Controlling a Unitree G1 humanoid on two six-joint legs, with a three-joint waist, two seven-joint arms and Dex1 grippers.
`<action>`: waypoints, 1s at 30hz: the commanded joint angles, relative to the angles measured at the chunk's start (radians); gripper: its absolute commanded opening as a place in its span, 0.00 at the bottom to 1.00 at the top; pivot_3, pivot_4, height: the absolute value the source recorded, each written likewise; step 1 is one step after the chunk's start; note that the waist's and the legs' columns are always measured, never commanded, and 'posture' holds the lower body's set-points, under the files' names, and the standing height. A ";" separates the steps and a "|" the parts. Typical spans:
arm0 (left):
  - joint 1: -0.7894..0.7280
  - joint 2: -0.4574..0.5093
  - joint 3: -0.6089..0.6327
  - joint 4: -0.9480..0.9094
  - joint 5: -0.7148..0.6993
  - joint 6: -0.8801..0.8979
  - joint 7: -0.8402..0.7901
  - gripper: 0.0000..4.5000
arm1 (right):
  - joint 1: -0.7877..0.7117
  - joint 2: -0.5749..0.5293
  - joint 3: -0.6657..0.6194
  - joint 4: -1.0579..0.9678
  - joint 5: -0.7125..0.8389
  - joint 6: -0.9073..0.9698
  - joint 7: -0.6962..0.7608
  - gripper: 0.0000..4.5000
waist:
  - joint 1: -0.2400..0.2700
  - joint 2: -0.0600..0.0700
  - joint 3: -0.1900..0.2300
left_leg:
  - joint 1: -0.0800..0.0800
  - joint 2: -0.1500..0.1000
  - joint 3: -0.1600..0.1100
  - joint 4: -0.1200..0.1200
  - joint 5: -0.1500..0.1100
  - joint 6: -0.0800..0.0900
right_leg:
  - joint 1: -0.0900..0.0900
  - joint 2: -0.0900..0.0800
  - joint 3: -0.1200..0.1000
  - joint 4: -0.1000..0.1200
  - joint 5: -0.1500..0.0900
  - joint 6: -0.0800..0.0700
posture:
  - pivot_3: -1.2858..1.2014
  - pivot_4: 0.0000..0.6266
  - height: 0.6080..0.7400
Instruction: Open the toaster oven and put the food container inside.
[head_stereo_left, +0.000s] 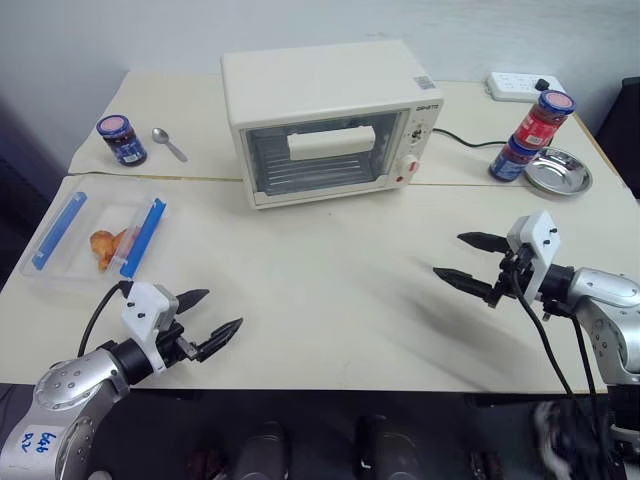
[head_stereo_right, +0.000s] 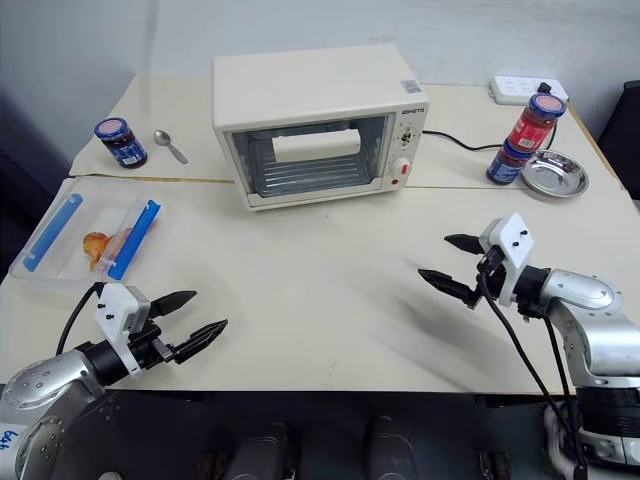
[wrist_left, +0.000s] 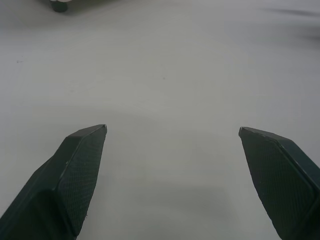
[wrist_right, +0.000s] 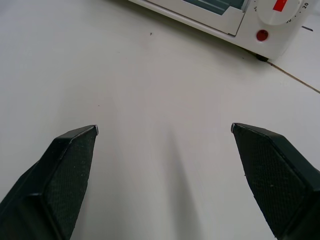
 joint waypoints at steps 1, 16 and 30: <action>0.003 0.014 -0.016 -0.005 0.044 -0.032 0.007 1.00 | -0.010 0.001 -0.004 -0.043 0.016 -0.003 0.002 0.99 | 0.000 0.000 0.000 | 0.000 0.000 0.000 0.000 0.000 0.000 | 0.000 0.000 0.000 0.000 0.000 0.000 | 0.52 0.24 1.00; -0.051 0.004 -0.002 -0.055 -0.074 0.089 0.019 1.00 | -0.027 0.037 0.034 -0.095 0.068 0.079 -0.011 0.99 | 0.000 0.000 0.000 | 0.000 0.000 0.000 0.000 0.000 0.000 | 0.000 0.000 0.000 0.000 0.000 0.000 | 0.52 0.24 1.00; -0.451 0.165 0.054 -0.076 -0.413 0.309 -0.004 1.00 | -0.530 0.246 0.172 0.357 -0.009 0.045 -0.010 0.99 | -0.006 0.001 0.000 | -0.001 -0.002 -0.001 0.001 0.001 -0.002 | -0.001 0.002 0.000 0.005 0.000 -0.001 | 0.52 0.24 1.00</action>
